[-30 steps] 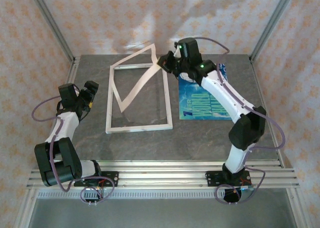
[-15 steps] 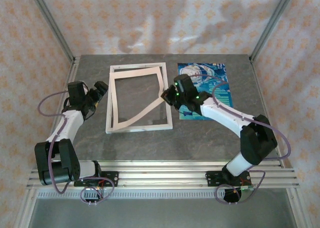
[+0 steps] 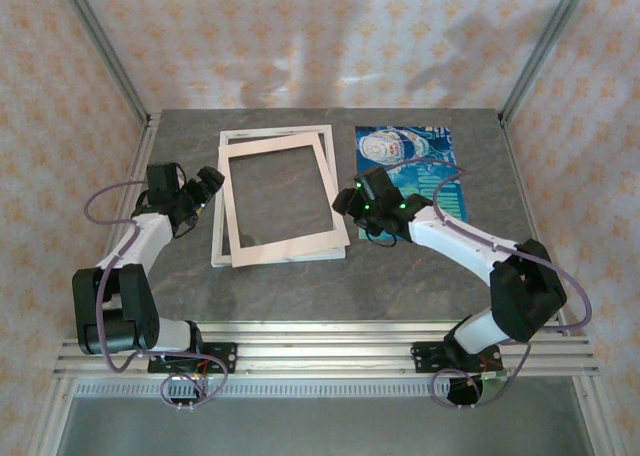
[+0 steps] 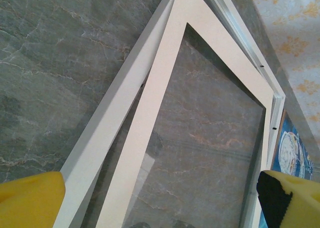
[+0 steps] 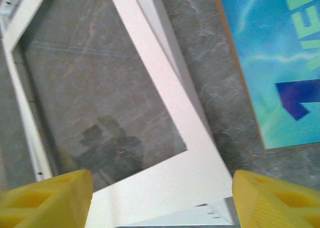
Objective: Put the photo into the frame
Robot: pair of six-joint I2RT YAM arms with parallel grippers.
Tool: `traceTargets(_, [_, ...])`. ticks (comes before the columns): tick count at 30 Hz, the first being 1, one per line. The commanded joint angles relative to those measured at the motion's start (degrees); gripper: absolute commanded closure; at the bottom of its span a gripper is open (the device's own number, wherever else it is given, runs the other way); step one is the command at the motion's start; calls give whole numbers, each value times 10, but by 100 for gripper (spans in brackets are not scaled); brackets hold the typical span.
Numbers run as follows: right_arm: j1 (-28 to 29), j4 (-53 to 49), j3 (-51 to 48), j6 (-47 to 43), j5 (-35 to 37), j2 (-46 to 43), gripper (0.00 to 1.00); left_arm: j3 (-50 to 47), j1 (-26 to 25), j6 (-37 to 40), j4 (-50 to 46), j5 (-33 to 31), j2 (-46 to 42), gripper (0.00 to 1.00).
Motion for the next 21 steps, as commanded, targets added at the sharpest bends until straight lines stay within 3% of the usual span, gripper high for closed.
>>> traceTargets(1, [-19,-38,20,-84,1,36,27,22,-6,19,-13,-22,15,0])
traceTargets(5, [-44,-41,69,-157,-77,115,32,36,-20,37,-33,-23,41,0])
traceTargets(11, [-71,-34,129,-241,-129,205,38,47,-73,68,-48,-40,50,2])
traceTargets(21, [-90,19,149,-240,-257,280,50,47,-118,53,-40,-55,98,0])
